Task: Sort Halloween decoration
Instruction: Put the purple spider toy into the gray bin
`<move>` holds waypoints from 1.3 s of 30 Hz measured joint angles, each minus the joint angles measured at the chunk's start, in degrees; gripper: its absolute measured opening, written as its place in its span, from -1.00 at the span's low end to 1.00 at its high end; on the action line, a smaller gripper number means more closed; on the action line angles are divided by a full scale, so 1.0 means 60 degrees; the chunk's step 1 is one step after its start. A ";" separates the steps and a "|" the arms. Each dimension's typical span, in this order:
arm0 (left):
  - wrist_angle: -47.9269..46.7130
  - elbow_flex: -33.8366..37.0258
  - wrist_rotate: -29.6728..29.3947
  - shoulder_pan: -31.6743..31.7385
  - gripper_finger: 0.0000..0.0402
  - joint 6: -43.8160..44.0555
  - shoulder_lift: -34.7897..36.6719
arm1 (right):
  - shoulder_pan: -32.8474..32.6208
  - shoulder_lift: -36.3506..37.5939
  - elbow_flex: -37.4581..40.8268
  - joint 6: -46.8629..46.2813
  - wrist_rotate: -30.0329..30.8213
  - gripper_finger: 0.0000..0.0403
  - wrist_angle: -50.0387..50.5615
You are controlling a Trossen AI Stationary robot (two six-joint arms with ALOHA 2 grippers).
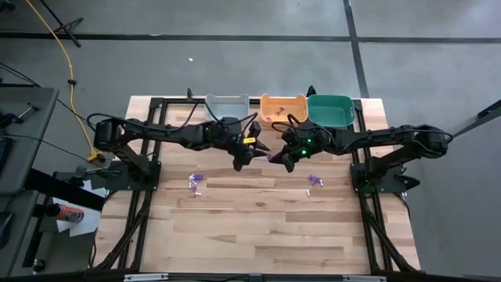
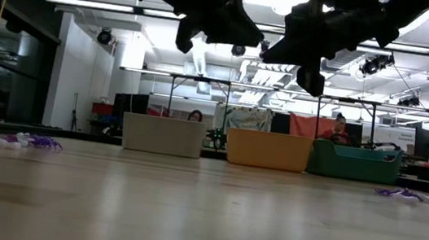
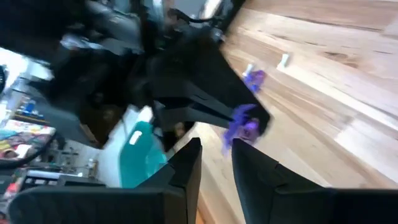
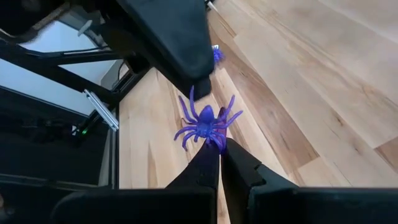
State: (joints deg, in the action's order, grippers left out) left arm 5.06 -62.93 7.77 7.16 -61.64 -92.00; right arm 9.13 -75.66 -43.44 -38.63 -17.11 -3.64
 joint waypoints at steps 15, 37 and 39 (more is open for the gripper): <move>-0.0150 -0.0005 0.0491 -0.0033 -0.66 0.0086 -0.0012 | 0.0000 0.0000 0.0000 -0.0016 0.0001 -1.00 -0.0018; -0.0077 -0.0008 0.0593 -0.0033 -0.66 0.0253 -0.0015 | 0.0000 -0.0004 0.0000 -0.0018 0.0001 -1.00 -0.0084; -0.0073 -0.0008 0.0593 -0.0033 -0.66 0.0254 -0.0015 | 0.0000 -0.0004 0.0000 -0.0007 0.0001 -1.00 -0.0087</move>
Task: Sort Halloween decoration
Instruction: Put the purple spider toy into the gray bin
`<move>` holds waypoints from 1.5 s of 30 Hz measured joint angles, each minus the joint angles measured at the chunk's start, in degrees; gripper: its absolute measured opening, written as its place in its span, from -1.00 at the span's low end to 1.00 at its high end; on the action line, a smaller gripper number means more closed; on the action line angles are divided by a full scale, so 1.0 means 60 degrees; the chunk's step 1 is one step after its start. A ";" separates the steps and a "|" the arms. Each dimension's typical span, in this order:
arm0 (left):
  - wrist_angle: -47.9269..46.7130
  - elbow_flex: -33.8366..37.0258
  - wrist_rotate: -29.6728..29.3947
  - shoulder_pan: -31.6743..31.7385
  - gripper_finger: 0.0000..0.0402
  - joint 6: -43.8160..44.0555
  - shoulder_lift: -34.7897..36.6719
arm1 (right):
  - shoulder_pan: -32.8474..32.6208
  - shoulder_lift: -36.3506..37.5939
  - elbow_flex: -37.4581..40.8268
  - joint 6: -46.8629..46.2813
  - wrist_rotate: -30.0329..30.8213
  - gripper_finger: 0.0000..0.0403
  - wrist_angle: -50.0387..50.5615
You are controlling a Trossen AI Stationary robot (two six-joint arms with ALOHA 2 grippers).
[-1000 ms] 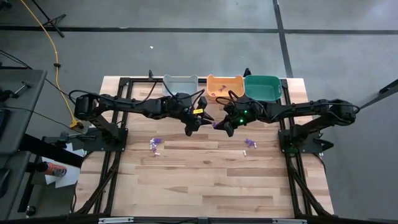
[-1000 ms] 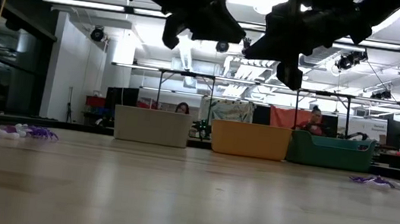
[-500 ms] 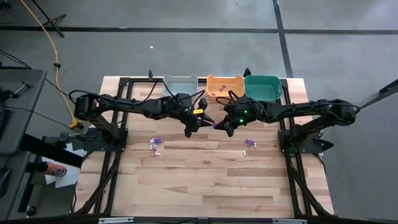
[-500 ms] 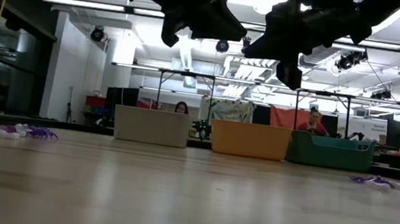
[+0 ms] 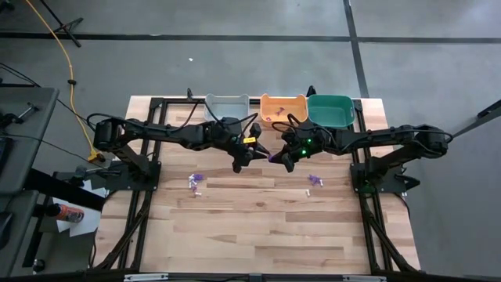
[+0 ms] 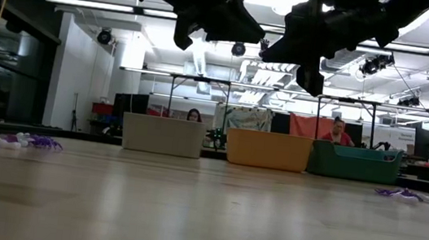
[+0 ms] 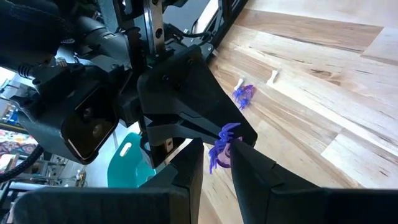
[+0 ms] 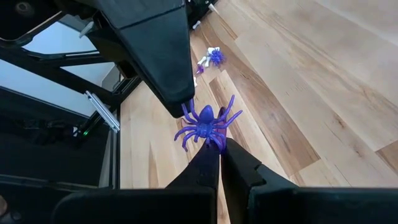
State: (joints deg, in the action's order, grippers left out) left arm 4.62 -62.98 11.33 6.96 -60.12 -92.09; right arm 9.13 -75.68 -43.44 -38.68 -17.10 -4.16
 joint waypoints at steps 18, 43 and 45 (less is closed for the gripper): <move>0.0152 0.0000 -0.0004 0.0000 -0.99 0.0259 -0.0004 | 0.0000 -0.0004 0.0000 0.0021 -0.0001 -1.00 -0.0045; 0.0105 -0.0011 -0.1513 0.0346 -1.00 0.0907 0.0822 | -0.0004 -0.0011 0.0000 0.0191 0.0004 -1.00 -0.0135; -0.0021 -0.0011 -0.1386 0.0451 -1.00 0.1264 0.0871 | -0.0004 -0.0011 0.0000 0.0244 0.0004 -1.00 -0.0142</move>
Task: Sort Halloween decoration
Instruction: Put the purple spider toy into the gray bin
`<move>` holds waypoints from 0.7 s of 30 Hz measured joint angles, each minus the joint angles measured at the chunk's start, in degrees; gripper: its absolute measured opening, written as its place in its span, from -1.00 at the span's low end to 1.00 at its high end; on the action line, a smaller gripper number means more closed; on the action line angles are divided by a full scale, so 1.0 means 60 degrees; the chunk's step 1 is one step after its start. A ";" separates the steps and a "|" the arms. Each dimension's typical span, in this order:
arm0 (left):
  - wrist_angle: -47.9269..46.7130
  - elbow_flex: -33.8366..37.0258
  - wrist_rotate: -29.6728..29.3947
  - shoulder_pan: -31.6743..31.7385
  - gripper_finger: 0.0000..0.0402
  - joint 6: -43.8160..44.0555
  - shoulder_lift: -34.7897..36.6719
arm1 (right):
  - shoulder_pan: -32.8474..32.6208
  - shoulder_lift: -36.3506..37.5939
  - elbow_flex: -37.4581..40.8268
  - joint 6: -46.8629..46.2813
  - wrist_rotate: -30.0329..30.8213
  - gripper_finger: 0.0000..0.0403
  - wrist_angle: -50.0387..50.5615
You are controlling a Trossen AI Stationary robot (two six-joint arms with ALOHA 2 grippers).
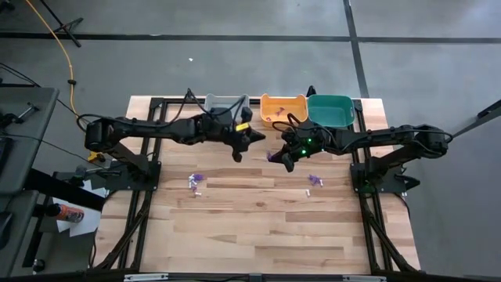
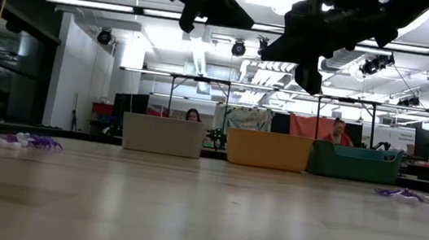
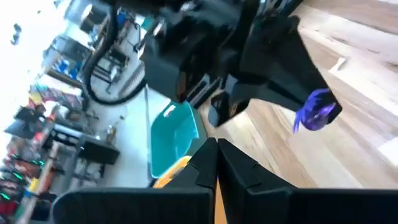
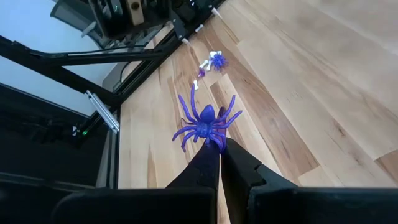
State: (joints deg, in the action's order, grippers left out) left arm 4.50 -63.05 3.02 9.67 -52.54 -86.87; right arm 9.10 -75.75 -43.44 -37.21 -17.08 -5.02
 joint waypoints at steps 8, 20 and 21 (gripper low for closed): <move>-0.0069 0.0004 0.1586 0.0092 -1.00 0.1492 -0.0094 | 0.0000 0.0004 0.0000 0.0000 -0.0004 -1.00 -0.0001; -0.0061 0.0007 0.2001 -0.0079 -0.70 0.1517 -0.0710 | 0.0000 0.0004 0.0000 0.0025 -0.0007 -1.00 -0.0062; -0.0057 0.0007 0.2001 -0.0101 -0.66 0.1483 -0.0710 | -0.0004 0.0004 0.0000 0.0029 -0.0007 -1.00 -0.0062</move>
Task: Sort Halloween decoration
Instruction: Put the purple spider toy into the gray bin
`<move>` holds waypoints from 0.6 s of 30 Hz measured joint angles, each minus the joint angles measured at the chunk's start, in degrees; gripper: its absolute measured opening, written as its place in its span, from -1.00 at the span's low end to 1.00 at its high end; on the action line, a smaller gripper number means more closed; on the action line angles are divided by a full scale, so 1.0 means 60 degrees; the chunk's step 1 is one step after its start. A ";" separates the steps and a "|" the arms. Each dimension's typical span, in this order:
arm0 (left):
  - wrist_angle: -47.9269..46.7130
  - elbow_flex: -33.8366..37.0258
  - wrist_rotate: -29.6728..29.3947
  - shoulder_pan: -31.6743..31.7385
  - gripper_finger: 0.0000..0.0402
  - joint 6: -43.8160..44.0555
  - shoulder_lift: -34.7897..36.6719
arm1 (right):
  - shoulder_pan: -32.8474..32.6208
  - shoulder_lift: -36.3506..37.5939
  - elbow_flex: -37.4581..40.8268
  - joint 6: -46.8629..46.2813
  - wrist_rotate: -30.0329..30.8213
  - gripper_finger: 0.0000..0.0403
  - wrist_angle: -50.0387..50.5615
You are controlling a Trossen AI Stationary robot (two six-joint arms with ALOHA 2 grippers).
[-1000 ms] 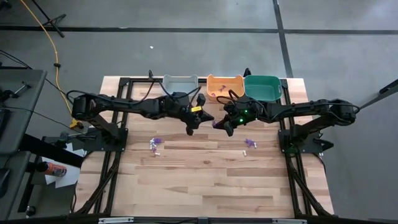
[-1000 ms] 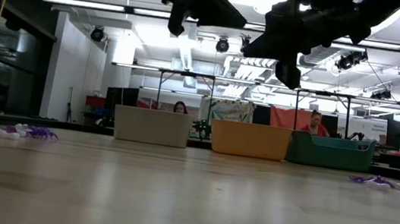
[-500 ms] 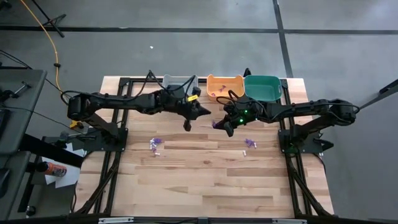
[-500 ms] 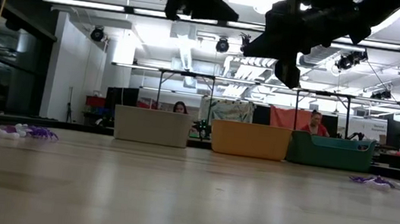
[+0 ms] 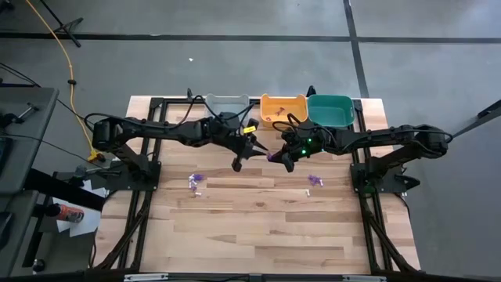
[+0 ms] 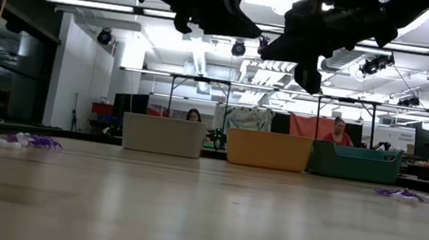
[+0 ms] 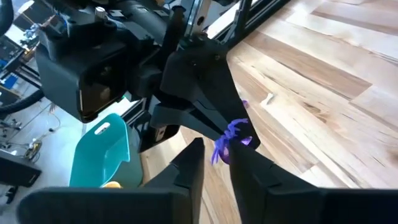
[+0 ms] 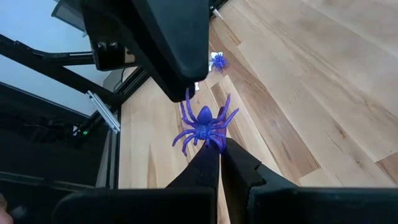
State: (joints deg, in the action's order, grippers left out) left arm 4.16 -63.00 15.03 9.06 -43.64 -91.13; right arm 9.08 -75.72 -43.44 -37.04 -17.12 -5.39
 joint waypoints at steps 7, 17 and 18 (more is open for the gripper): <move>-0.0004 0.0000 0.0000 -0.0029 -0.49 -0.0160 0.0000 | 0.0000 0.0003 0.0000 0.0000 -0.0004 -1.00 -0.0004; -0.0218 0.0004 0.0011 -0.0026 -0.52 -0.0443 -0.0065 | 0.0000 0.0004 0.0000 -0.0016 -0.0004 -1.00 -0.0004; -0.0205 0.0000 0.0011 -0.0026 -0.52 -0.0493 -0.0044 | 0.0000 0.0004 0.0000 -0.0009 -0.0004 -1.00 -0.0005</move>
State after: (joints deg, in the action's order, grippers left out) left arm 2.93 -63.00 15.09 8.91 -46.60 -91.40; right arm 9.08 -75.70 -43.44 -37.09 -17.15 -5.42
